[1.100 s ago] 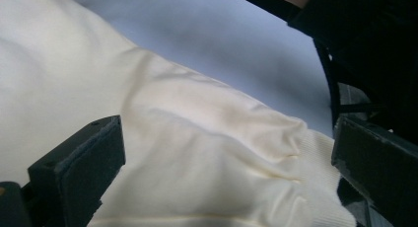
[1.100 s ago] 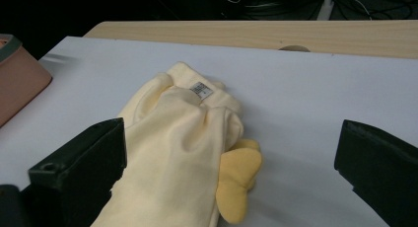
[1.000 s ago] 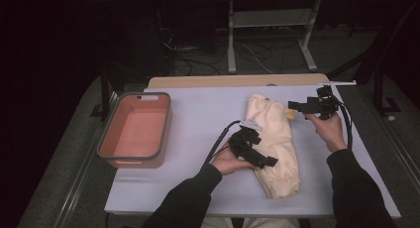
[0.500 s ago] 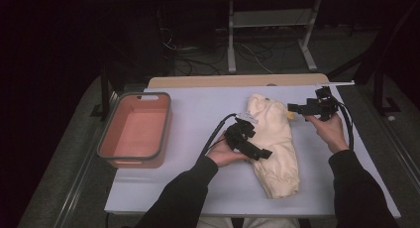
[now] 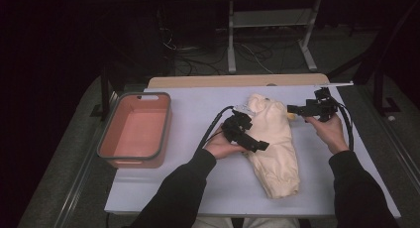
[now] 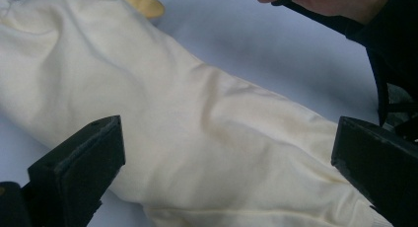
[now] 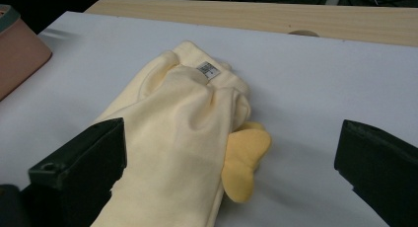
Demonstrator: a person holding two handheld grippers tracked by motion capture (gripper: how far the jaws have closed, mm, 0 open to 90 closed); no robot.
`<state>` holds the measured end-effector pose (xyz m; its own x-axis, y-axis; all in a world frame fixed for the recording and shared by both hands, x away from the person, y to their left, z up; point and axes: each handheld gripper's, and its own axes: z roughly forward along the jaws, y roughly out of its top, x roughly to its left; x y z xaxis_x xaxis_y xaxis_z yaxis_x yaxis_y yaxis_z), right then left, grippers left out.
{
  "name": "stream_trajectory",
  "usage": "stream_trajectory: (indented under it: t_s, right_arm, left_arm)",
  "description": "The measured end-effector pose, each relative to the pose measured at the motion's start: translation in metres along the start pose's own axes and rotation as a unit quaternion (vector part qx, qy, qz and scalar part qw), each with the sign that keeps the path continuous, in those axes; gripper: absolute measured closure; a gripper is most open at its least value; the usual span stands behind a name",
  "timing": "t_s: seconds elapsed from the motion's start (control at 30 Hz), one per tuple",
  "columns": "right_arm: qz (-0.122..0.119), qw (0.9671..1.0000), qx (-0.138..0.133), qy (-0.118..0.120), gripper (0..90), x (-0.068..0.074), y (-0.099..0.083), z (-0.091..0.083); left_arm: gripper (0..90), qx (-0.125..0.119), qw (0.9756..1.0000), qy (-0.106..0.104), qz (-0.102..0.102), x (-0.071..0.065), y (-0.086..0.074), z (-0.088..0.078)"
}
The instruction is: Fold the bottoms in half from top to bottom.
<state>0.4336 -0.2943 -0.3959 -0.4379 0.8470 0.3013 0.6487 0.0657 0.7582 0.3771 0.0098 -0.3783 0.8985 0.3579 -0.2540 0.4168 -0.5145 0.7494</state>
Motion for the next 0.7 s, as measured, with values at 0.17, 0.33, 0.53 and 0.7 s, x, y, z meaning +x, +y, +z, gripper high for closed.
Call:
stream_trajectory:
  t_s: [0.17, 0.33, 0.53, 0.7]
  right_arm:
    - [-0.001, 1.0000, 0.000, 0.001, 0.0, 0.000, 0.000, 0.001]
    - [-0.003, 1.0000, 0.002, 0.002, 0.0, 0.001, -0.001, 0.002]
    - [-0.003, 1.0000, 0.004, 0.005, 0.0, 0.000, -0.003, 0.004]
    - [0.000, 1.0000, 0.005, 0.007, 0.0, 0.000, -0.005, 0.006]
  left_arm:
    - [0.0, -0.004, 1.0000, 0.005, 0.002, 0.003, 0.005, -0.002]
    - [0.0, -0.005, 1.0000, 0.007, 0.001, 0.009, 0.011, -0.005]
    - [0.0, -0.009, 0.9999, 0.015, 0.000, 0.018, 0.017, -0.008]
    - [0.0, -0.014, 0.9997, 0.020, -0.006, 0.026, 0.018, -0.007]
